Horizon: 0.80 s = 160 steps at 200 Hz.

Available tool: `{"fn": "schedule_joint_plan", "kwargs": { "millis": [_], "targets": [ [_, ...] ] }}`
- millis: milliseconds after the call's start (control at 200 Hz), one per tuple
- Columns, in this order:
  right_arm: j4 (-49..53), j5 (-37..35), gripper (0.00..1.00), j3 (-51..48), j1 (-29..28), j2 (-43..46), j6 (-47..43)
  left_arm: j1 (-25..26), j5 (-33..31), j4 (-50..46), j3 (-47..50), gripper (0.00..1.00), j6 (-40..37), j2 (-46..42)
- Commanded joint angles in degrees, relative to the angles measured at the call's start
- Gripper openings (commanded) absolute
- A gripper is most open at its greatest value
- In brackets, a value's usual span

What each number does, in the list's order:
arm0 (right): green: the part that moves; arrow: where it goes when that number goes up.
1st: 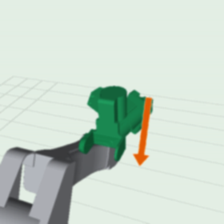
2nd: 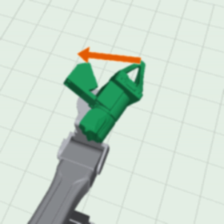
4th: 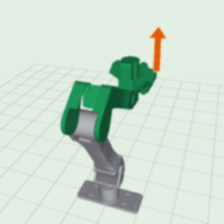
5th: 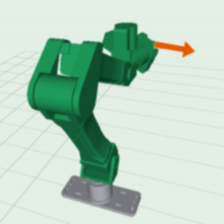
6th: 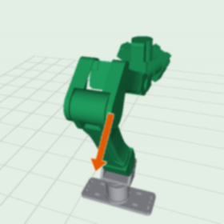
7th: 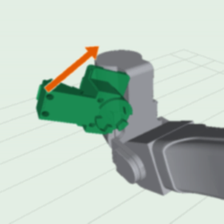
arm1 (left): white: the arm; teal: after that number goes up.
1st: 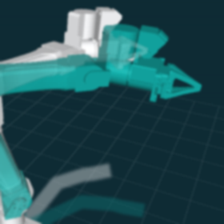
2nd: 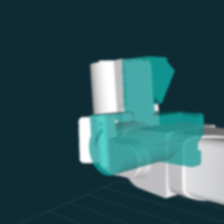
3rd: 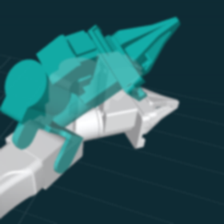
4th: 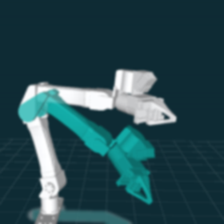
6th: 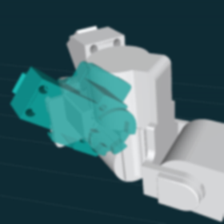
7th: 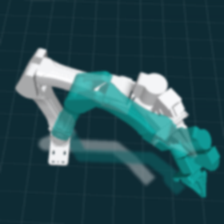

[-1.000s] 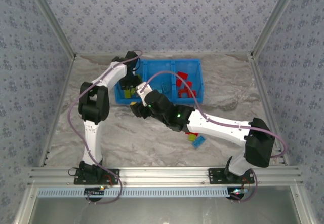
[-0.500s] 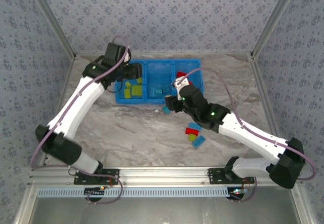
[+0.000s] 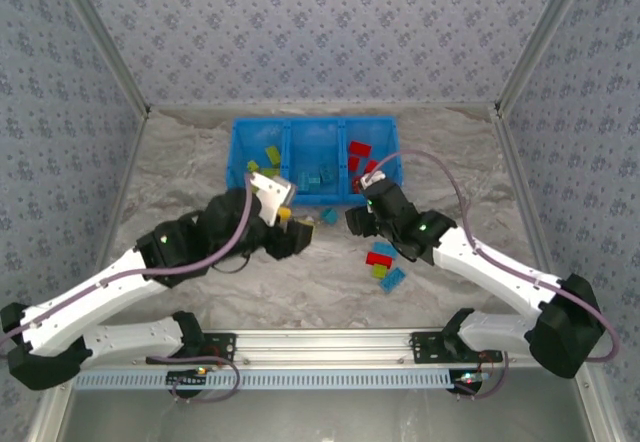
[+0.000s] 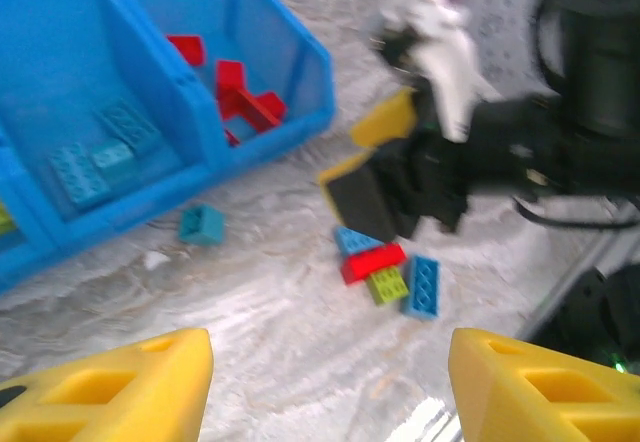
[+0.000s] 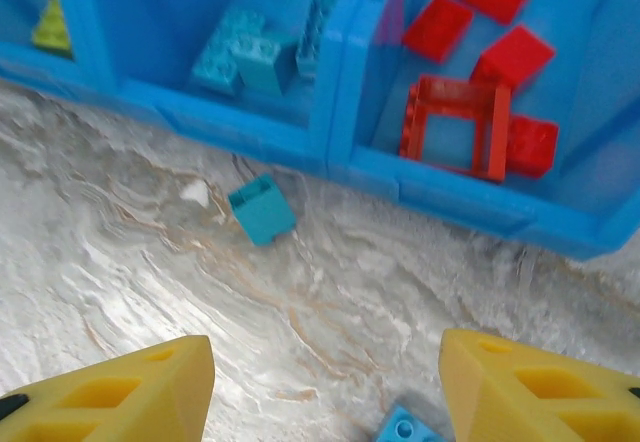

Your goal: Sort the legos into containers by color

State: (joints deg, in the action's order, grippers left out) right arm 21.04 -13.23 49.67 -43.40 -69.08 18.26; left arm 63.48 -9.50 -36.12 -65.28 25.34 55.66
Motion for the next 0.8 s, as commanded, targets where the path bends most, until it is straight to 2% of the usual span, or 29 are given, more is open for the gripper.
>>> {"fn": "schedule_joint_plan", "kwargs": {
  "millis": [0, 130, 265, 400, 510, 625, 794],
  "targets": [
    [2.73, -0.12, 0.64, -0.31, 0.50, -2.66, 2.46, 5.43, -7.01, 3.24, 3.26, 0.63, 4.73, -0.72],
    [10.15, -1.73, 0.64, 1.08, -0.39, -6.27, 6.17, 9.59, -9.43, 6.03, 6.46, 0.63, 7.77, -0.21],
    [19.54, -7.97, 0.70, 1.99, -4.19, -7.43, 16.72, 10.99, -10.04, 6.96, 6.85, 0.63, 8.02, 1.48],
    [20.18, -9.27, 0.77, 0.47, -8.52, -6.87, 27.18, 11.44, -9.97, 7.71, 6.80, 0.63, 7.71, 2.48],
    [19.88, -10.04, 0.78, 1.99, -10.52, -8.89, 31.89, 11.94, -10.24, 8.08, 7.26, 0.63, 7.45, 2.27],
    [15.31, -11.97, 0.81, 4.64, -12.17, -11.46, 28.39, 12.64, -11.35, 7.86, 7.77, 0.63, 7.38, 1.60],
    [-0.45, -10.18, 0.84, 4.96, -11.02, -17.06, 9.91, 12.88, -12.25, 7.74, 8.65, 0.63, 8.01, 0.68]
  ]
}}
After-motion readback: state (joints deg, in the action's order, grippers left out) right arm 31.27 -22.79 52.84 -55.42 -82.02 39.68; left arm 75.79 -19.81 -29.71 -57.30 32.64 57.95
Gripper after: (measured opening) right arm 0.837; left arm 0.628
